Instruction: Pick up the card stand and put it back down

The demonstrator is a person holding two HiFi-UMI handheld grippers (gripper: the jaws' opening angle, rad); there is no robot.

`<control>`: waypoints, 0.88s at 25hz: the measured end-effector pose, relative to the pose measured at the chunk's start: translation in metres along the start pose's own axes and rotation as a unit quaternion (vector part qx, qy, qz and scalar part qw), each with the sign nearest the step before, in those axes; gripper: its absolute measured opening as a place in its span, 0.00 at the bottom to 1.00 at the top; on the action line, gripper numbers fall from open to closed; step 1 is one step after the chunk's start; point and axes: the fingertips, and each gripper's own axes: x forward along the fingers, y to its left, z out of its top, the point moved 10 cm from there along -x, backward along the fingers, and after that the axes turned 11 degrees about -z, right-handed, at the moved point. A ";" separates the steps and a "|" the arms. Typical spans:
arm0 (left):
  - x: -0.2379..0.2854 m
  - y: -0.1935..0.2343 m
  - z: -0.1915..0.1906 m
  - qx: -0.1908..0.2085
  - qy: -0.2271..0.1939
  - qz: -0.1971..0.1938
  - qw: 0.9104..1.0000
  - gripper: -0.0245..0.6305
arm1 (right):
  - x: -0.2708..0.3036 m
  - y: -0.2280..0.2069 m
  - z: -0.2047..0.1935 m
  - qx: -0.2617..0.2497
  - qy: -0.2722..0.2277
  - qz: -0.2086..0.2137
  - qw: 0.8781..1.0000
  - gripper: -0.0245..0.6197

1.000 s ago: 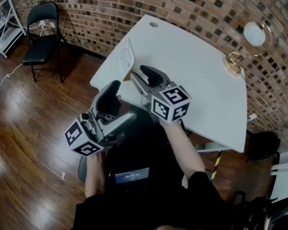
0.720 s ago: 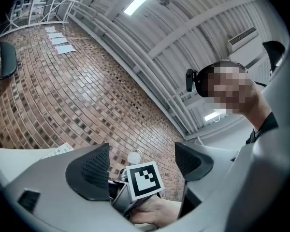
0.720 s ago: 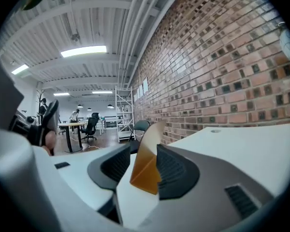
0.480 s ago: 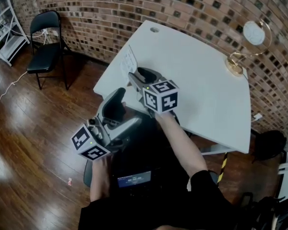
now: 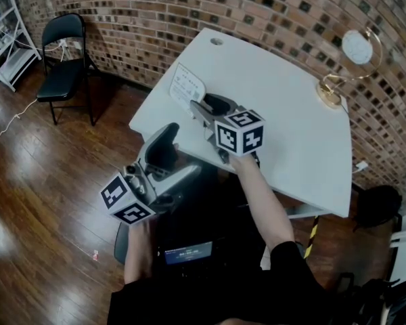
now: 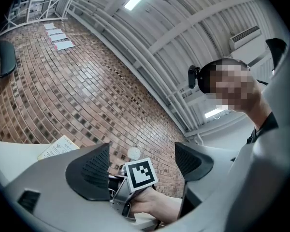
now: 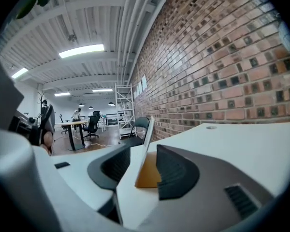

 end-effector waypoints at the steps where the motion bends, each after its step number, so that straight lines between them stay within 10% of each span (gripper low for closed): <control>1: 0.001 0.000 -0.001 0.000 0.002 0.000 1.000 0.67 | 0.003 0.001 -0.001 -0.004 0.003 0.003 1.000 0.35; 22: 0.008 0.002 -0.007 -0.009 0.029 -0.008 1.000 0.67 | 0.018 -0.010 0.005 0.071 0.021 0.058 0.996 0.09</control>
